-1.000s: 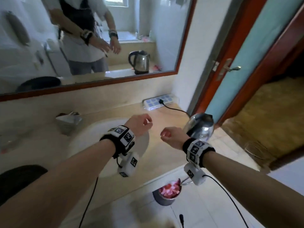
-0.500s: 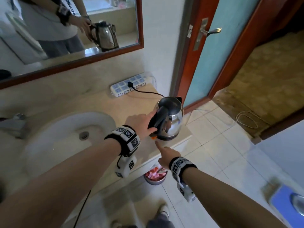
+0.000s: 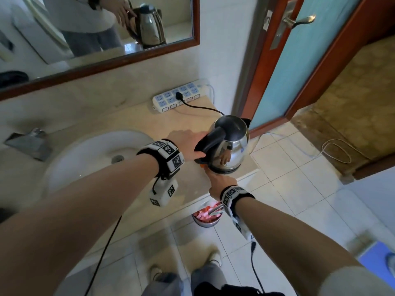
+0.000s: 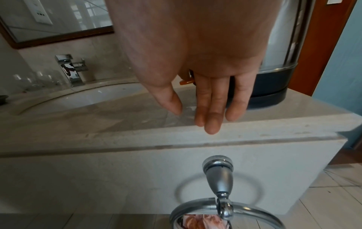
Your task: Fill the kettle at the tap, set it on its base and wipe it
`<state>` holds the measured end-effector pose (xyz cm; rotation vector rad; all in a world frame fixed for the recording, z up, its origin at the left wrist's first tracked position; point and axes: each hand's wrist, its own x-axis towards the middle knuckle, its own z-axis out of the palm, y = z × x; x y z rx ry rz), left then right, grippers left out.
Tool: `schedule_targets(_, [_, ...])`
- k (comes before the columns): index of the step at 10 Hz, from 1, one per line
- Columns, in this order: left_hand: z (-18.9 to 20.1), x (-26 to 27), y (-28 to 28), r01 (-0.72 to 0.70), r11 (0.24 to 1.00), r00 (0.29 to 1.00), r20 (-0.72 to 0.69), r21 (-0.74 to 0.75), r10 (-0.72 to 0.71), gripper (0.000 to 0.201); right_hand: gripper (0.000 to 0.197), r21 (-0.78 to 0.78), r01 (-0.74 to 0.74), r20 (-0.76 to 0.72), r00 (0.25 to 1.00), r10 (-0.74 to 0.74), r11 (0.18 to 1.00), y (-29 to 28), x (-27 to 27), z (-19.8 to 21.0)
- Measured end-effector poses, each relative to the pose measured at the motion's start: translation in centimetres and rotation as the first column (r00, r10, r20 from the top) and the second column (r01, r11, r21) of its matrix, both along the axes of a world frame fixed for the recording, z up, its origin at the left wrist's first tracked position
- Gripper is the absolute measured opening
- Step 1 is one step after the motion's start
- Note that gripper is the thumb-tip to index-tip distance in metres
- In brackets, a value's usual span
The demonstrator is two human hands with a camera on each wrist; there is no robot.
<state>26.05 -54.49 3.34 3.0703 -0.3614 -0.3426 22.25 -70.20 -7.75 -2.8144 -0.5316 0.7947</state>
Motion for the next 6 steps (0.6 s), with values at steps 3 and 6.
schedule_targets(3, [-0.2, -0.7, 0.1, -0.037, 0.999, 0.999, -0.003, -0.018, 0.037, 0.06, 0.08, -0.135, -0.059, 0.061, 0.996, 0.068, 0.989, 1.0, -0.3, -0.3])
schedule_targets(6, [-0.2, -3.7, 3.3, -0.1, 0.994, 0.99, -0.107, -0.049, 0.094, 0.06, 0.063, -0.101, -0.212, -0.105, 0.974, 0.201, 0.972, 2.7, -3.0, 2.1])
